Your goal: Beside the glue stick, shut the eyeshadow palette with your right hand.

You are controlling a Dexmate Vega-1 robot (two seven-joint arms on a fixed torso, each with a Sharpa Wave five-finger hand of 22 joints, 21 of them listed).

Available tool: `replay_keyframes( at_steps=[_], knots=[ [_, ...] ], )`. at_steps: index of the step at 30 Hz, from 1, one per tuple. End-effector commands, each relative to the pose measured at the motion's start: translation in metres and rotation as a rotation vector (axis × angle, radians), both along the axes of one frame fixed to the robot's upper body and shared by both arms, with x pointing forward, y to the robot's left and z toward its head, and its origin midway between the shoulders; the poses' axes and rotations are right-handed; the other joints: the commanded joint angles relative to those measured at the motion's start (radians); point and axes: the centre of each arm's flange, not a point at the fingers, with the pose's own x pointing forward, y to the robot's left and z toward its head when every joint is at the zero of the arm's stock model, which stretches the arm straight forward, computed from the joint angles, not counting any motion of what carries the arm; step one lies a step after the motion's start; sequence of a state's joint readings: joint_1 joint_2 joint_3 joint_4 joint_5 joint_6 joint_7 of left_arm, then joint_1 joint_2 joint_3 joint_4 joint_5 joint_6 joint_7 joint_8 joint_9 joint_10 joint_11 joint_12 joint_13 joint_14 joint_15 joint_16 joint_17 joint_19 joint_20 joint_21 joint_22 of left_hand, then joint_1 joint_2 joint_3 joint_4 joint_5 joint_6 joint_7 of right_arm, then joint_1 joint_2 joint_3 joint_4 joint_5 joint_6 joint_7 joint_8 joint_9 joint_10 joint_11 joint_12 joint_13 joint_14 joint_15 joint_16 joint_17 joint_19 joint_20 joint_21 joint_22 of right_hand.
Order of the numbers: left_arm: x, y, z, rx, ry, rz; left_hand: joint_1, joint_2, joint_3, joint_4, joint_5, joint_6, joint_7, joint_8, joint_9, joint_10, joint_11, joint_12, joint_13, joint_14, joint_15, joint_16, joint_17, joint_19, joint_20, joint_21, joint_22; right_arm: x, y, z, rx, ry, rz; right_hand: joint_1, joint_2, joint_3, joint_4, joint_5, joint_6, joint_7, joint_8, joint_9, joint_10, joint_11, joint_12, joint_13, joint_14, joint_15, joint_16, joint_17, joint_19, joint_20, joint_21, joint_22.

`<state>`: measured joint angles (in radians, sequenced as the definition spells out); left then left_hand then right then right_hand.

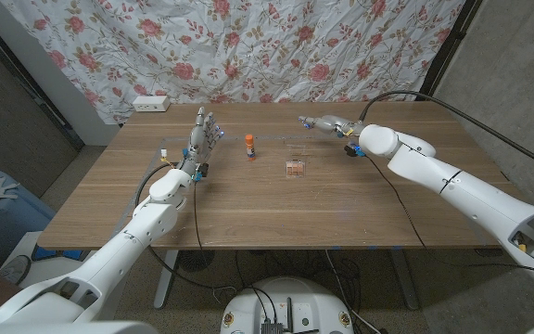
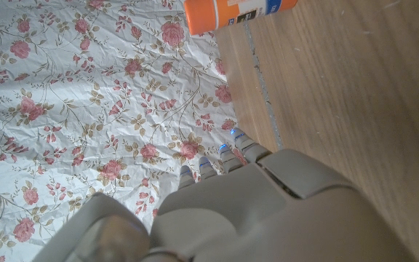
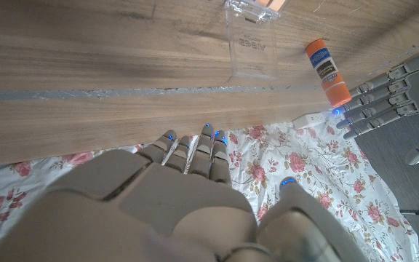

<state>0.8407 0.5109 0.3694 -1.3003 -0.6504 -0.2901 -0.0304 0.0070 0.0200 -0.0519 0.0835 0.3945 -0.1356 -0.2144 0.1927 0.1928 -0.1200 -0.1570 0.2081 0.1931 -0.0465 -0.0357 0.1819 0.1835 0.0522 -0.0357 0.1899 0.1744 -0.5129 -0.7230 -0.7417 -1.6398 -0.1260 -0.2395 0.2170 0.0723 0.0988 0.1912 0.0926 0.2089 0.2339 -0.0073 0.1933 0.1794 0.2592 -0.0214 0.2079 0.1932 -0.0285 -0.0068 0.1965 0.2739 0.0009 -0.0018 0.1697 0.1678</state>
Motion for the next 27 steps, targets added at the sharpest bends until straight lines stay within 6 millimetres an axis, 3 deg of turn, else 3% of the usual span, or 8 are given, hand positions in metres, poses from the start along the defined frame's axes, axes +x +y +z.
replay_keyframes(
  at_steps=[1, 22, 27],
  knots=[
    [0.000, 0.000, 0.000, 0.000, 0.000, 0.000, 0.009, -0.002, 0.004, 0.006, 0.004, -0.001, -0.005, 0.006, 0.003, 0.001, -0.009, 0.005, 0.003, -0.008, -0.072, 0.008, 0.003, 0.008, -0.009, 0.007, 0.004, 0.003, 0.010, 0.001, -0.056, 0.048, -0.001, -0.013, 0.013, 0.001, 0.010, 0.004, 0.004, 0.002, 0.006, 0.002, 0.013, -0.001, 0.002, 0.002, -0.007, 0.010, 0.010, 0.001, -0.014, -0.002, 0.004, 0.002],
    [0.000, 0.000, 0.000, 0.000, 0.000, 0.000, 0.009, -0.002, 0.004, 0.006, 0.003, -0.001, -0.005, 0.006, 0.003, -0.001, -0.007, 0.005, 0.003, -0.009, -0.071, 0.008, 0.003, 0.008, -0.009, 0.007, 0.004, 0.002, 0.027, -0.001, -0.125, 0.106, 0.005, -0.047, 0.010, -0.010, 0.033, 0.013, 0.023, 0.011, 0.011, 0.004, 0.046, -0.009, 0.007, 0.003, -0.009, 0.017, 0.016, -0.004, -0.045, 0.013, 0.007, 0.002],
    [0.000, 0.000, 0.000, 0.000, 0.000, 0.000, 0.009, -0.002, 0.004, 0.006, 0.003, -0.001, -0.005, 0.006, 0.003, -0.001, -0.008, 0.005, 0.003, -0.008, -0.071, 0.008, 0.003, 0.008, -0.010, 0.007, 0.004, 0.001, 0.030, -0.002, -0.134, 0.112, 0.014, -0.053, 0.018, -0.009, 0.042, 0.018, 0.045, 0.016, 0.018, 0.004, 0.064, -0.008, 0.010, 0.003, 0.001, 0.009, 0.020, -0.007, -0.044, 0.005, 0.011, 0.002]
  ],
)
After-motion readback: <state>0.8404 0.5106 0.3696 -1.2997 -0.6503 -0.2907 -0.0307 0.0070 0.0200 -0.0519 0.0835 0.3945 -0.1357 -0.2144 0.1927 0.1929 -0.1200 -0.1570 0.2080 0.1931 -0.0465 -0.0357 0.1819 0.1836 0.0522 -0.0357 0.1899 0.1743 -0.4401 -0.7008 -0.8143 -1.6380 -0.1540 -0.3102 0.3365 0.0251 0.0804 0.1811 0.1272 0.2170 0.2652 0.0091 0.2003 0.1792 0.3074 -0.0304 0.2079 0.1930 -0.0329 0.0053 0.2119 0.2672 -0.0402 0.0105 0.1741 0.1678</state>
